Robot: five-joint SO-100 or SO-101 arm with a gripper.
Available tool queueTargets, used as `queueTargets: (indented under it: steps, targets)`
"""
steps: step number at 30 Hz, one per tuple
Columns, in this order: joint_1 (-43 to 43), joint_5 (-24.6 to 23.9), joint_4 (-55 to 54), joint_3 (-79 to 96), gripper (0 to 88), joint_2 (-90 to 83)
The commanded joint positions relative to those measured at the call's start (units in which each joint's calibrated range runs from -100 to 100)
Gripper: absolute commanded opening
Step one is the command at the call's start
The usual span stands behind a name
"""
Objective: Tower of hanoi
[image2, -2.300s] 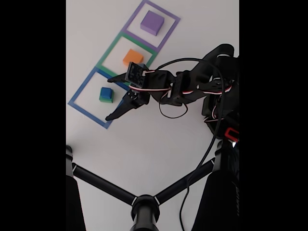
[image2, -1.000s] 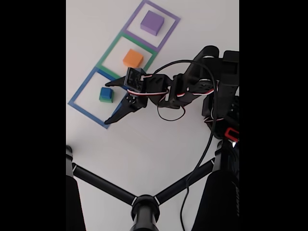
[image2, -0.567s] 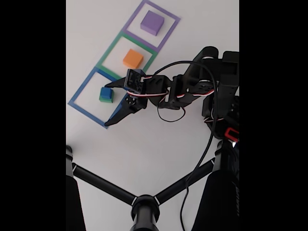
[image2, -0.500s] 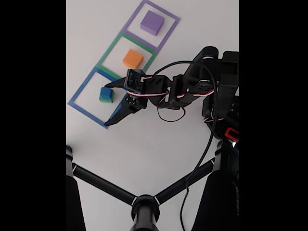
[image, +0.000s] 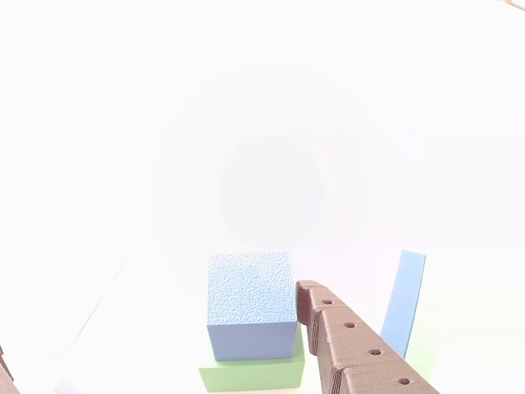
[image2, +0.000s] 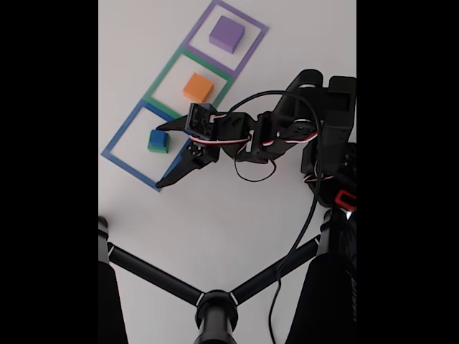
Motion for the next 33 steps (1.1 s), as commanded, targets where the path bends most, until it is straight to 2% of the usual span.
queueTargets:
  steps: [1,27,33]
  targets:
    - [-0.33,0.59,-1.58,-1.83,43.5,-0.48]
    - [-0.52,0.59,-1.58,-1.74,28.6,-0.23]
    - [-1.09,0.59,-1.91,-1.74,22.0,-0.23]
